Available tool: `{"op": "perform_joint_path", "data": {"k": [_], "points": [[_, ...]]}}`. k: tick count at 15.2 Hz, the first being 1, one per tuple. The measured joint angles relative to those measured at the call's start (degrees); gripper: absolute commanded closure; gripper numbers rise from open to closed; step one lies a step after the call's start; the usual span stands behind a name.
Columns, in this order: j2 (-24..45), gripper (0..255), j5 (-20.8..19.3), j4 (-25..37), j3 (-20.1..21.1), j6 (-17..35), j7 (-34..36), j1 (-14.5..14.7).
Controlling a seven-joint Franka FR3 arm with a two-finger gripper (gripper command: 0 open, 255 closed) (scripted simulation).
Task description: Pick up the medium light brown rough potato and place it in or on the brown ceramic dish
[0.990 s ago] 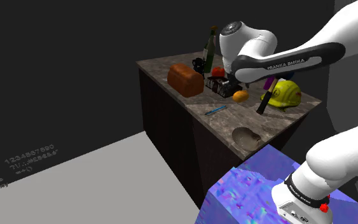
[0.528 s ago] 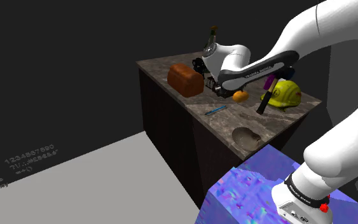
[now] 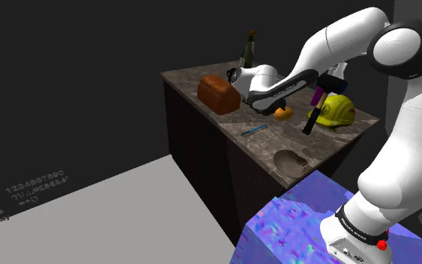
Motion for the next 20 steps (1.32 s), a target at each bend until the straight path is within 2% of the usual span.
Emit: {"op": "perform_joint_path", "data": {"k": [8,14,15,20], "points": [[2.2,0,-3.1,-0.8,-2.1,2.7,2.2,-1.7],[2.4,0,-3.5,-1.1,-2.3,3.2,2.4,-1.9],[2.4,255,-3.4,-1.1,-2.3,3.2,2.4,-1.9],[2.4,255,-3.5,-1.0,-2.3,3.1,2.4,-1.9]]}}
